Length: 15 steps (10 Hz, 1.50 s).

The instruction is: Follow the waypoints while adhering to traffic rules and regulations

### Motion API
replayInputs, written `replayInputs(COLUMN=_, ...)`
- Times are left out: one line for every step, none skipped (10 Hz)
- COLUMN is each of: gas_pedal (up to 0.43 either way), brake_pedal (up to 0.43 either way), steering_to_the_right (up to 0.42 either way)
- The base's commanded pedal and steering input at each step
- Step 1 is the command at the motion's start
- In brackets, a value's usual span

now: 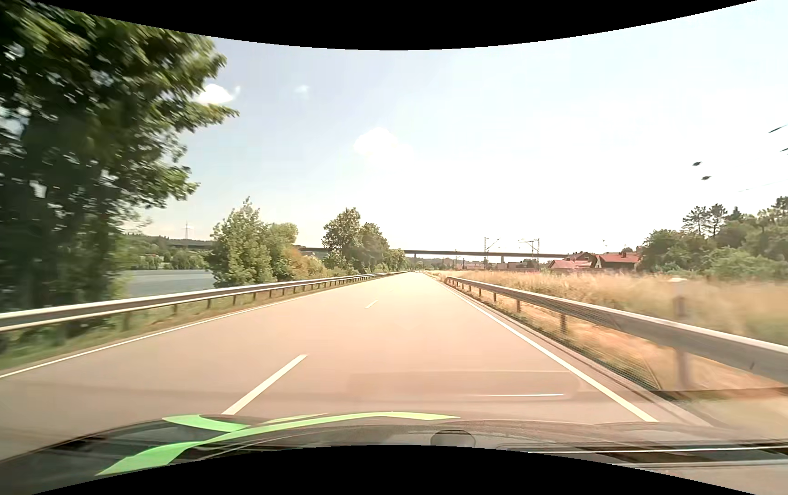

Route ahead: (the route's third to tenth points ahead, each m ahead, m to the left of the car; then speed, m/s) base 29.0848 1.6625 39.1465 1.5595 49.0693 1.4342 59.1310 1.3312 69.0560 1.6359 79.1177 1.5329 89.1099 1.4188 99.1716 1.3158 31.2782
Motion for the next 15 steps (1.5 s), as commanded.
replayInputs(gas_pedal=0.047, brake_pedal=0.0, steering_to_the_right=-0.001)
replayInputs(gas_pedal=0.047, brake_pedal=0.0, steering_to_the_right=-0.001)
replayInputs(gas_pedal=0.047, brake_pedal=0.0, steering_to_the_right=0.001)
replayInputs(gas_pedal=0.047, brake_pedal=0.0, steering_to_the_right=0.002)
replayInputs(gas_pedal=0.039, brake_pedal=0.0, steering_to_the_right=0.001)
replayInputs(gas_pedal=0.0, brake_pedal=0.0, steering_to_the_right=0.002)
replayInputs(gas_pedal=0.0, brake_pedal=0.0, steering_to_the_right=0.002)
replayInputs(gas_pedal=0.0, brake_pedal=0.0, steering_to_the_right=0.002)
replayInputs(gas_pedal=0.0, brake_pedal=0.0, steering_to_the_right=0.001)
replayInputs(gas_pedal=0.0, brake_pedal=0.0, steering_to_the_right=0.001)
replayInputs(gas_pedal=0.0, brake_pedal=0.0, steering_to_the_right=0.001)
replayInputs(gas_pedal=0.0, brake_pedal=0.0, steering_to_the_right=0.002)
replayInputs(gas_pedal=0.0, brake_pedal=0.0, steering_to_the_right=0.002)
replayInputs(gas_pedal=0.0, brake_pedal=0.0, steering_to_the_right=0.001)
replayInputs(gas_pedal=0.0, brake_pedal=0.0, steering_to_the_right=0.001)
